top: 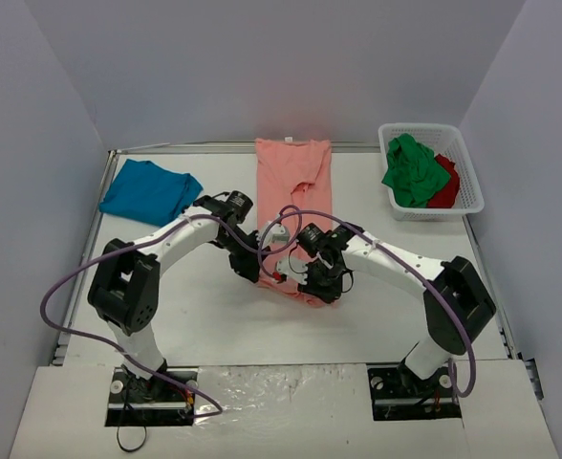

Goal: Fold and stack the t-shirts
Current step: Grab the bottom of the folded rectangular tshirt with both arms, then fold the folded rectangular tshirt in 1/3 of the way

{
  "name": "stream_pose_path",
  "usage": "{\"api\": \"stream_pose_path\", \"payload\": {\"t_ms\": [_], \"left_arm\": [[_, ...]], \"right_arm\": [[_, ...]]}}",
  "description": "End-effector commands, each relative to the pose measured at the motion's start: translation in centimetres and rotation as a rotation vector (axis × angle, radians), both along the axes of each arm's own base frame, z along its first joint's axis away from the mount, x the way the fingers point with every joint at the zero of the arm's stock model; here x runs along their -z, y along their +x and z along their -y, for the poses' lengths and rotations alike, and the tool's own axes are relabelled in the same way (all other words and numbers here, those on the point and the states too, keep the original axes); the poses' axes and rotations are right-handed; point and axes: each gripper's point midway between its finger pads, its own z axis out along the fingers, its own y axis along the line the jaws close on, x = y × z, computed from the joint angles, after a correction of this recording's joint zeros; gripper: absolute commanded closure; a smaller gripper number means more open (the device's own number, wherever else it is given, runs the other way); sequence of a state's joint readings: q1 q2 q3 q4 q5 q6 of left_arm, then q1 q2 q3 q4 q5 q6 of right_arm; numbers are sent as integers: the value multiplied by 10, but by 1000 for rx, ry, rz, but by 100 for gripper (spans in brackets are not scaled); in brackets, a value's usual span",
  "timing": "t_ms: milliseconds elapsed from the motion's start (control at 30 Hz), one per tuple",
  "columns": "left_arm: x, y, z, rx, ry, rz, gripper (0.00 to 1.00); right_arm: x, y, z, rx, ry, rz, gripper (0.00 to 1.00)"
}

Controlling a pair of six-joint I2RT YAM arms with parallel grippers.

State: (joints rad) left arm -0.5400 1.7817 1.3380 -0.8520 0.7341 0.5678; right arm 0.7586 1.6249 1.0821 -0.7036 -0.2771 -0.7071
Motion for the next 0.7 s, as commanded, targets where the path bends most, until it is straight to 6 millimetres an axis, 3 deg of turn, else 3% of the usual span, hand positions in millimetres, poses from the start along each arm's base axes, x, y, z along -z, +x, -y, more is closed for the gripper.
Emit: {"api": "stream_pose_path", "payload": {"t_ms": [0, 167, 667], "left_arm": [[-32, -9, -4, 52, -21, 76, 98], [-47, -22, -15, 75, -29, 116, 98], [-81, -100, -27, 263, -90, -3, 98]], "right_arm": [[-28, -20, 6, 1, 12, -64, 100], [-37, -29, 14, 8, 11, -77, 100], [-78, -68, 20, -47, 108, -217, 100]]}}
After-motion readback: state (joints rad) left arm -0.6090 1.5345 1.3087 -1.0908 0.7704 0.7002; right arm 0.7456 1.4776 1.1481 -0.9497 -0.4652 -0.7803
